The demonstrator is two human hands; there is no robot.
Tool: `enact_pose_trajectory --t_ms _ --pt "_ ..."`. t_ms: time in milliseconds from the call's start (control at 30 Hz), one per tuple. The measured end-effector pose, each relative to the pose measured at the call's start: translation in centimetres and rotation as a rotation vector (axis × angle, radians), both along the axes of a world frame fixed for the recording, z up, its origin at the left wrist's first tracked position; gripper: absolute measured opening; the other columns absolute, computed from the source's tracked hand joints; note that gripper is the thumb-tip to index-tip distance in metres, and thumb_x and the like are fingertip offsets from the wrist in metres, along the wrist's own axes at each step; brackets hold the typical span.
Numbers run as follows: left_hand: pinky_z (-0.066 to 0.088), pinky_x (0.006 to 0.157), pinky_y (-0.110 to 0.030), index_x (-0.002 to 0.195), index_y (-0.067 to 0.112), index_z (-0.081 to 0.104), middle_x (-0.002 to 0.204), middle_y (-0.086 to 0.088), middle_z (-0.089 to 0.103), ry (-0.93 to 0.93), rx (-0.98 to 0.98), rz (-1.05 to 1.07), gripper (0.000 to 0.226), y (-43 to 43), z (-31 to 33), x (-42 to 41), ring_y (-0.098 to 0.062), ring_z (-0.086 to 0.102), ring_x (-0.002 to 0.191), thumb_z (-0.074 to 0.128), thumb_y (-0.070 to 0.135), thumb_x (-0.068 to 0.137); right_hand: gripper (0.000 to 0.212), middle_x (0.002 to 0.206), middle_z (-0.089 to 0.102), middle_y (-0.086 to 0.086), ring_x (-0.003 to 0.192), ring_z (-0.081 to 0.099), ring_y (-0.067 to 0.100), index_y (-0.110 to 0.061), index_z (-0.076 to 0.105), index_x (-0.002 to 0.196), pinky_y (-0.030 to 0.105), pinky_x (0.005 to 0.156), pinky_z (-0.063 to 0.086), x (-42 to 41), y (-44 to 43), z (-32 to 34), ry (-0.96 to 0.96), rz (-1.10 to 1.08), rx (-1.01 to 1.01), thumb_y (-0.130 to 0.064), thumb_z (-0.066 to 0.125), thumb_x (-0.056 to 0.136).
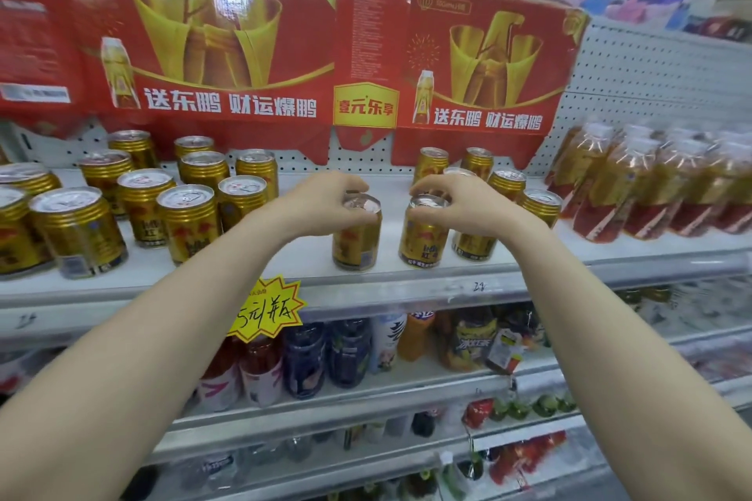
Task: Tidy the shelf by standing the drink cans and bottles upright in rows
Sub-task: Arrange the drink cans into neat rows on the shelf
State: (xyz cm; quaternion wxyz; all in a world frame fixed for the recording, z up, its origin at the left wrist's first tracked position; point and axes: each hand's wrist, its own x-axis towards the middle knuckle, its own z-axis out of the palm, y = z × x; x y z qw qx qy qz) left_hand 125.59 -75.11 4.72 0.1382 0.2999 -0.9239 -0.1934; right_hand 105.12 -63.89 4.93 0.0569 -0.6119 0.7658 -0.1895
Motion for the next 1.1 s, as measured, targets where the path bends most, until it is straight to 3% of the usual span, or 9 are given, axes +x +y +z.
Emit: enact_pose_trajectory --t_ms 133,300,600,733,933,1100 --pt "0.042 0.090 -0.034 0.138 0.021 0.054 0.137 -0.005 0.050 0.005 -0.058 0.099 0.076 0.1 -0.9 -0.9 -0.025 0.049 0.124 0.062 0.068 0.080 0.046 0.124 0.056 -0.009 0.107 0.050 0.009 -0.027 0.057 0.132 0.028 0.083 0.041 0.3 0.3 0.0 0.002 -0.014 -0.013 -0.048 0.062 0.091" --pt "0.040 0.107 -0.036 0.145 0.022 0.047 0.149 0.002 0.047 0.023 0.021 -0.013 0.063 -0.4 -1.1 -0.6 -0.021 0.045 0.134 0.064 0.044 0.089 0.053 0.136 0.057 -0.005 0.113 0.053 0.013 -0.026 0.054 0.137 0.027 0.086 0.043 0.4 0.5 -0.2 0.025 -0.025 -0.005 -0.048 0.063 0.090" --pt "0.040 0.106 -0.034 0.145 0.019 0.047 0.148 0.002 0.049 0.038 -0.009 -0.010 0.074 -0.6 -1.3 -0.5 -0.018 0.045 0.134 0.075 0.044 0.082 0.060 0.141 0.054 -0.004 0.124 0.052 0.018 -0.026 0.051 0.139 0.031 0.094 0.046 0.5 0.4 -0.2 0.079 -0.010 0.013 -0.046 0.070 0.086" --pt "0.041 0.105 -0.035 0.145 0.019 0.048 0.147 0.000 0.050 0.065 -0.050 0.039 0.071 -1.3 -1.0 -0.7 -0.022 0.046 0.134 0.074 0.041 0.083 0.059 0.140 0.054 -0.002 0.121 0.054 0.019 -0.026 0.052 0.140 0.028 0.085 0.045 -0.1 -0.8 0.7 0.064 -0.016 0.052 -0.046 0.069 0.087" --pt "0.048 0.091 -0.038 0.131 0.013 0.058 0.130 -0.008 0.061 0.036 -0.122 0.164 0.055 -4.8 0.9 -2.5 -0.029 0.055 0.118 0.072 0.038 0.084 0.067 0.142 0.053 0.001 0.122 0.054 0.022 -0.022 0.047 0.143 0.028 0.085 0.046 -1.9 -6.1 3.1 0.087 -0.025 -0.006 -0.042 0.072 0.084" --pt "0.049 0.094 -0.042 0.134 0.013 0.055 0.132 -0.010 0.060 0.051 -0.088 0.253 0.056 -8.7 1.4 -4.8 -0.031 0.054 0.119 0.072 0.032 0.084 0.071 0.138 0.054 0.005 0.120 0.055 0.024 -0.013 0.046 0.142 0.029 0.086 0.049 -4.1 -11.7 3.5 0.070 -0.050 0.024 -0.034 0.078 0.081"
